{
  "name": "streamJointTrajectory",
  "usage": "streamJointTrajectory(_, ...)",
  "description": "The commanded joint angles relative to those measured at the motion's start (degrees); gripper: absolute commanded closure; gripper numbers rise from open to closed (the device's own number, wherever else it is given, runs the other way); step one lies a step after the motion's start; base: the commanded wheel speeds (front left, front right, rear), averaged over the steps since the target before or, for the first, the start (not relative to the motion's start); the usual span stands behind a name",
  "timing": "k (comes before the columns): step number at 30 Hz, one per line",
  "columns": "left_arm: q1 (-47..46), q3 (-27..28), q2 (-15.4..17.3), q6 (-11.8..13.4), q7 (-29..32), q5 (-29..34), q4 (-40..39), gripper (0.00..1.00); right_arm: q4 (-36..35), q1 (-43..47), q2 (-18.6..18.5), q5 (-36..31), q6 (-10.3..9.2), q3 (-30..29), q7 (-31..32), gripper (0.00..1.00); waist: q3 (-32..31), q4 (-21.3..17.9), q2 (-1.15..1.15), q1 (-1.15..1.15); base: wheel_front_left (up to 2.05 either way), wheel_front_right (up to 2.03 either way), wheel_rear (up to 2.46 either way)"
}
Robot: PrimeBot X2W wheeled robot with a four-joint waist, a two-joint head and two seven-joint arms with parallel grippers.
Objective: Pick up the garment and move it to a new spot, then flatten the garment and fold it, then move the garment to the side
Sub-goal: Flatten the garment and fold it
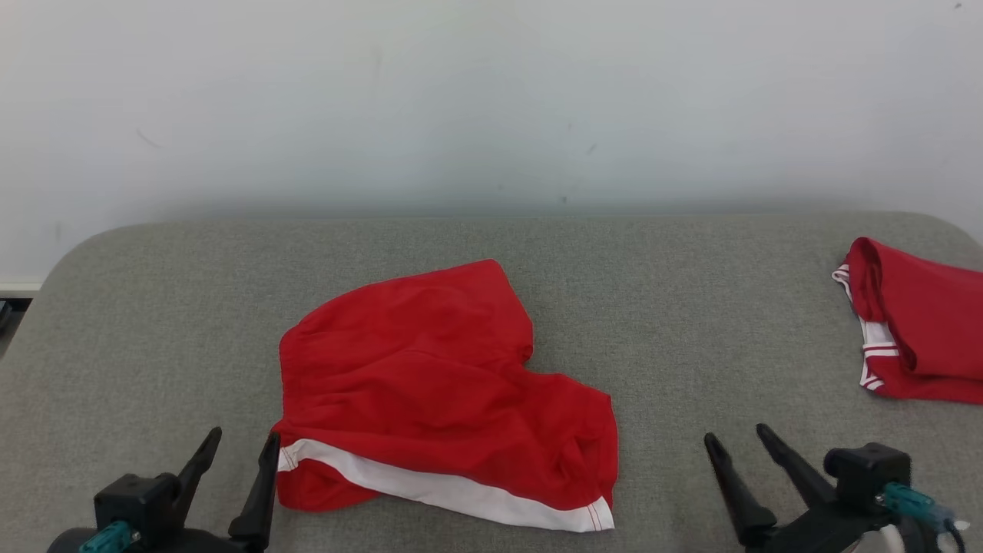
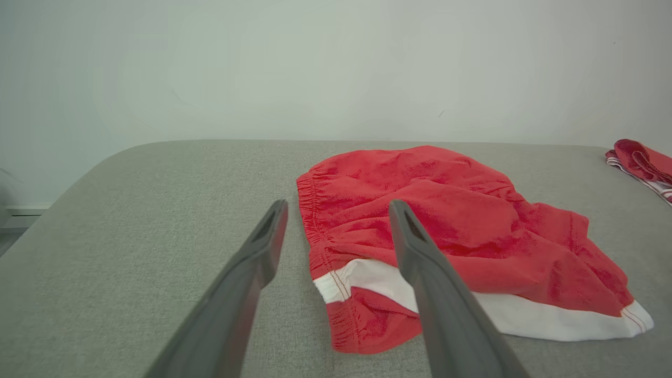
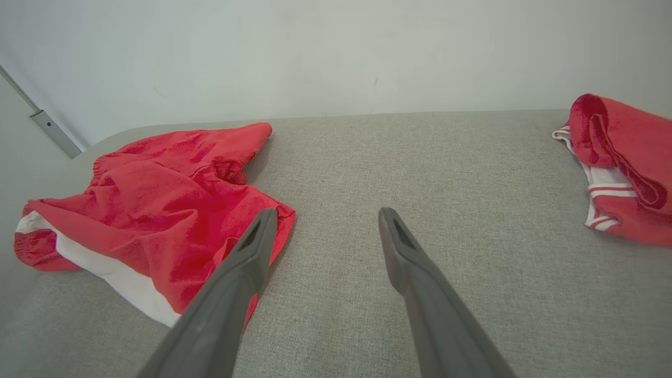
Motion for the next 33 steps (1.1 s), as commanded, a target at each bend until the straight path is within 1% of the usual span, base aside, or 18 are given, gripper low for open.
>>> streamJointTrajectory(1, -0.7, 0.0, 0.2, -0.3, -0.3, -0.4, 0.6, 0.0, 0.3, -0.3, -0.3, 0.4, -0.03, 0.5, 0.1, 0.0, 0.2, -0.2, 0.0, 0.0, 0.0, 0.0, 0.0)
streamJointTrajectory(8, -2.6, -1.0, -2.1, -3.9, -1.2, -2.5, 9.7, 0.0, 3.8, -1.0, -0.6, 2.6, -0.03, 7.4, 1.0, 0.0, 1.6, 0.1, 0.0, 0.0, 0.0, 0.0, 0.0)
streamJointTrajectory(10, -3.0, -1.2, -3.3, -4.7, -1.8, -3.4, 11.7, 0.0, 5.0, -1.3, -0.8, 2.9, -0.03, 9.4, 0.7, 0.0, 1.9, 0.3, 0.0, 0.0, 0.0, 0.0, 0.0)
streamJointTrajectory(14, -3.9, -1.9, -4.3, -6.0, -2.6, -3.4, 15.6, 0.0, 7.6, -2.5, -0.9, 3.5, -0.03, 12.9, -0.1, 0.0, 2.2, 0.7, 0.0, 0.0, 0.0, 0.0, 0.0)
streamJointTrajectory(18, -5.4, -2.0, -5.6, -8.2, -3.2, -4.3, 20.2, 0.0, 10.7, -4.1, -1.4, 3.7, -0.03, 15.8, -0.9, 0.0, 2.4, 1.2, 0.0, 0.0, 0.0, 0.0, 0.0)
streamJointTrajectory(26, -9.7, -3.2, -8.0, -12.6, -4.1, -4.7, 29.4, 0.0, 17.0, -7.8, -2.3, 4.8, -0.03, 20.3, -3.4, 0.0, 2.5, 1.4, 0.0, 0.0, 0.0, 0.0, 0.0)
streamJointTrajectory(33, -13.5, -3.6, -9.8, -14.6, -4.8, -5.4, 35.6, 0.0, 21.5, -11.2, -1.9, 5.7, -0.03, 23.0, -5.5, 0.0, 3.3, 1.3, 0.0, 0.0, 0.0, 0.0, 0.0)
